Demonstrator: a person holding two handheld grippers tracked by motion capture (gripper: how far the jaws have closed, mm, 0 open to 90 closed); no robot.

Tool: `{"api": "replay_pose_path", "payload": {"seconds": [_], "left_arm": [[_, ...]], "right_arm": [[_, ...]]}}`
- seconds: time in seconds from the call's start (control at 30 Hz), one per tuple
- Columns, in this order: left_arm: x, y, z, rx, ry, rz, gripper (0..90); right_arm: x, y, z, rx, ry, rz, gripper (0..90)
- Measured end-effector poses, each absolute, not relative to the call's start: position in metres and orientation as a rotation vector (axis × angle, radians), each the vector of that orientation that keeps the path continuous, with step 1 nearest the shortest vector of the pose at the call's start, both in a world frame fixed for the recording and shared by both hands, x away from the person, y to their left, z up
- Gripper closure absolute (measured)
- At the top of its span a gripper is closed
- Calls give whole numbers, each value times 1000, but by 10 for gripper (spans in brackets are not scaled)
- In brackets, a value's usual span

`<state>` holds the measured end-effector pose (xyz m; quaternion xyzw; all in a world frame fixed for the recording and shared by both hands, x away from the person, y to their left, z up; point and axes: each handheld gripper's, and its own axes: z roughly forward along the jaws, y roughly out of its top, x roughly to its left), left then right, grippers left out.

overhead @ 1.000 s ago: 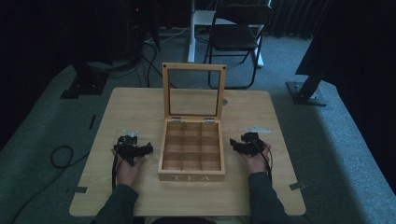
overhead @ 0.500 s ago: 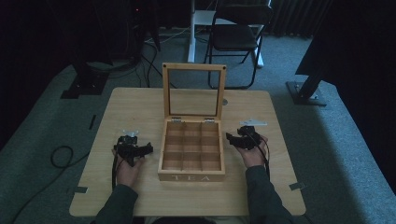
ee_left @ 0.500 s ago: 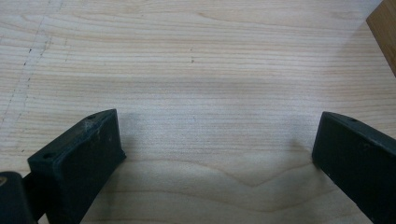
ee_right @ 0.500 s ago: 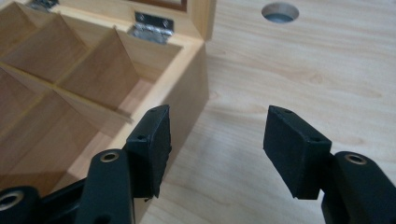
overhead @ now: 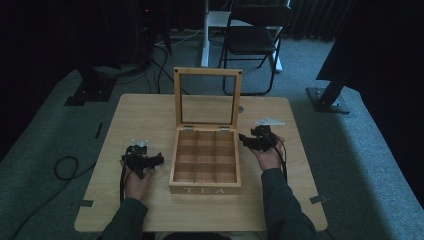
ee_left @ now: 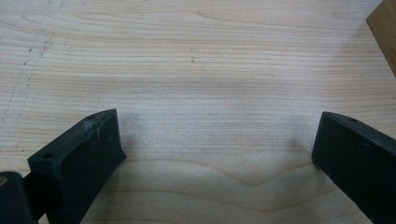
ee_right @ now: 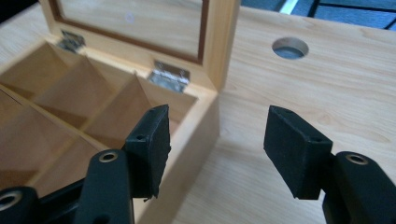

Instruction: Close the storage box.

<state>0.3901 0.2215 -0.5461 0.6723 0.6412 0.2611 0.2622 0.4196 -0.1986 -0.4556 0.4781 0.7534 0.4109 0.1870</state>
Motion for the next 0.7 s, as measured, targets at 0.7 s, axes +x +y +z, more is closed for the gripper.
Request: {"api": "replay_pose_path", "payload": {"seconds": [0.7], "left_arm": [[390,221,-546,1815,1735,707,16]], "right_arm": [[453,-187,-434,1323,2101,1215,474]]}}
